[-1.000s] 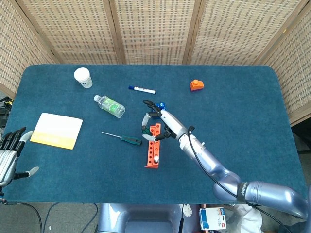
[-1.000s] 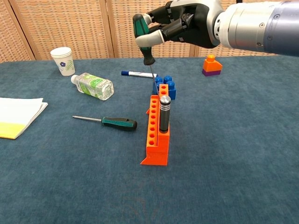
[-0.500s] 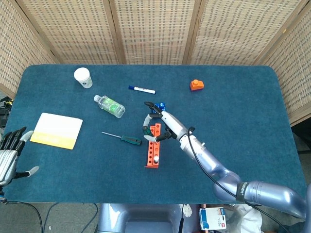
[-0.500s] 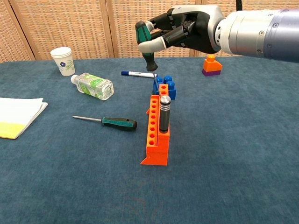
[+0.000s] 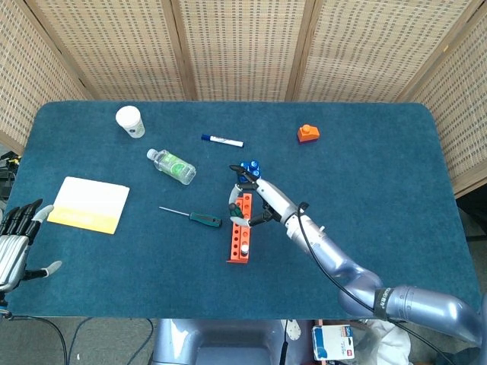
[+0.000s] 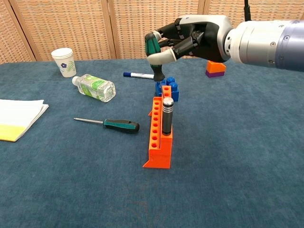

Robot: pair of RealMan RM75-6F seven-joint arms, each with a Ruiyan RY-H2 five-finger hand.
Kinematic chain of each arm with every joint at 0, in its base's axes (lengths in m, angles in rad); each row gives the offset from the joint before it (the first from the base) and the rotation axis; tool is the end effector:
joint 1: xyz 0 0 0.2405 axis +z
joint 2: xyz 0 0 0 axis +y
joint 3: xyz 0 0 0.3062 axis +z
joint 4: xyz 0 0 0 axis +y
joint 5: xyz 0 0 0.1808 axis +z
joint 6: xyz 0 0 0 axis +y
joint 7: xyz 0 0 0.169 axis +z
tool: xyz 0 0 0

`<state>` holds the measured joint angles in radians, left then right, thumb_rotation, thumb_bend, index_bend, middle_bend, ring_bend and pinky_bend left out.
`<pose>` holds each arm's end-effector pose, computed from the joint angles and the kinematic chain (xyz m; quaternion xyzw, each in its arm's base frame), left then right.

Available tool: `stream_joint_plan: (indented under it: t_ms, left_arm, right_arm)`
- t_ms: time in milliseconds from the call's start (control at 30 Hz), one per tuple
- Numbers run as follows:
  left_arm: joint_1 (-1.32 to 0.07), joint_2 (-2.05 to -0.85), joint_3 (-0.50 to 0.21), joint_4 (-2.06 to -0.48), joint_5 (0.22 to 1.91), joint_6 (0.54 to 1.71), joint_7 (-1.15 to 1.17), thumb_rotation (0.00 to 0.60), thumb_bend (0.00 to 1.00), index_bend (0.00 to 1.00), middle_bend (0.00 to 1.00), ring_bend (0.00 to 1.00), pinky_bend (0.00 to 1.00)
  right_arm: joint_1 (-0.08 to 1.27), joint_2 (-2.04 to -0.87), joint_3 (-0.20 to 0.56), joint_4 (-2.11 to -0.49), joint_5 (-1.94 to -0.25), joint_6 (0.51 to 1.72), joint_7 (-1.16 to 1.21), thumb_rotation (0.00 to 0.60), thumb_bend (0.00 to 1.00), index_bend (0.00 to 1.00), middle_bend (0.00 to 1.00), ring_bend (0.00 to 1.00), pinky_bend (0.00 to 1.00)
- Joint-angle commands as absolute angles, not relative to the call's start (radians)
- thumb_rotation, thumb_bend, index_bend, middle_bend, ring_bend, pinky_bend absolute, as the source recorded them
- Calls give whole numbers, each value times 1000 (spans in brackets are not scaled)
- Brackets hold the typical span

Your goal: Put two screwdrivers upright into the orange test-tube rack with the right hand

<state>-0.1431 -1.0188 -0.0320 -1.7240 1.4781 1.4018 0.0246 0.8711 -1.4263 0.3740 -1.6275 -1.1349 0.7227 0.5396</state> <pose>-0.3251 0.2211 0.2189 -0.6221 -0.3991 -0.3689 0.5635 -0.0786 -0.4156 0.0402 0.5733 -0.6310 0.5106 0.1117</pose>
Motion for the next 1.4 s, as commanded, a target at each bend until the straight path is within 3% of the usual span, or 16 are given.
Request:
stream_joint_plan:
  t_ms: [33, 633, 1400]
  left_arm:
    - [-144, -1019, -32, -1724, 1477, 1400, 26, 600, 0, 0, 0, 0, 0]
    - [-149, -1025, -34, -1725, 1463, 1388, 42, 600, 0, 0, 0, 0, 0]
    - [-152, -1026, -34, -1724, 1457, 1382, 47, 600, 0, 0, 0, 0, 0]
  right_arm:
    - [866, -1431, 365, -1613, -1156, 715, 558, 600, 335, 647, 0, 0, 0]
    - [859, -1460, 315, -1511, -1255, 691, 632, 600, 388, 652, 0, 0, 0]
    - [874, -1493, 292, -1465, -1259, 678, 614, 600, 388, 652, 0, 0, 0]
